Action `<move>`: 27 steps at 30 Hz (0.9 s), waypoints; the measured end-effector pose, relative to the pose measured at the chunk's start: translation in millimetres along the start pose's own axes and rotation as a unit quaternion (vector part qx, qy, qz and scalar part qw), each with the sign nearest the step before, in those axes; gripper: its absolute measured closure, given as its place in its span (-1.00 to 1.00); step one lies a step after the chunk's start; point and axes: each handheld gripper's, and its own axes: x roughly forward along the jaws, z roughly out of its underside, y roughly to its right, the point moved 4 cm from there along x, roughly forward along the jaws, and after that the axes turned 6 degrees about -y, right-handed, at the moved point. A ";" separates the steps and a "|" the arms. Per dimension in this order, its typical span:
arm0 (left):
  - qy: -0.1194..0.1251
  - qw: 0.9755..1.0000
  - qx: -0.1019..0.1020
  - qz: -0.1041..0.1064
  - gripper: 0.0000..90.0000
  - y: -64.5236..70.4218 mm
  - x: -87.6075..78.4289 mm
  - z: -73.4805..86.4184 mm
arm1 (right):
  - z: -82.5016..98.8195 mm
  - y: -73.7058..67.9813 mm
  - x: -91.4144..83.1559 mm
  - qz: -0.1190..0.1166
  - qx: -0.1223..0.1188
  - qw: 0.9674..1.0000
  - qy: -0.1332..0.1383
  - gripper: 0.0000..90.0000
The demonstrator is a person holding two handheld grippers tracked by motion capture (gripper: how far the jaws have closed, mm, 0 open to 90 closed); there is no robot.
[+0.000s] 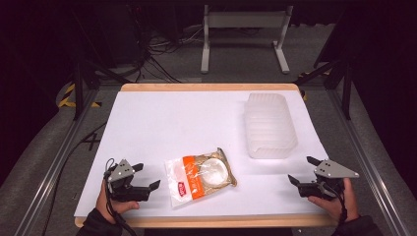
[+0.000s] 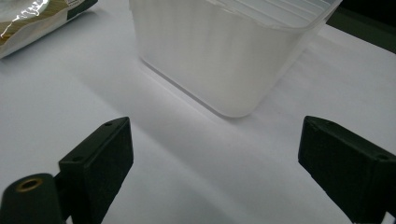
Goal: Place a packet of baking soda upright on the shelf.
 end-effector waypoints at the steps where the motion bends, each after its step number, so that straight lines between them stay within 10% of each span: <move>1: -0.001 1.000 -0.003 -0.001 -0.73 1.3 0.2 -0.4 | 0.2 0.1 0.3 0.000 -0.001 1.000 -0.001 -0.75; 16: -0.033 0.997 -0.045 0.046 -0.73 24.6 6.0 5.3 | -7.7 -9.4 11.3 -0.011 -0.027 1.000 -0.010 -0.74; 27: -0.092 0.992 -0.024 0.077 -0.57 64.6 8.2 11.9 | -8.4 -10.5 13.5 -0.022 -0.030 0.999 -0.011 -0.73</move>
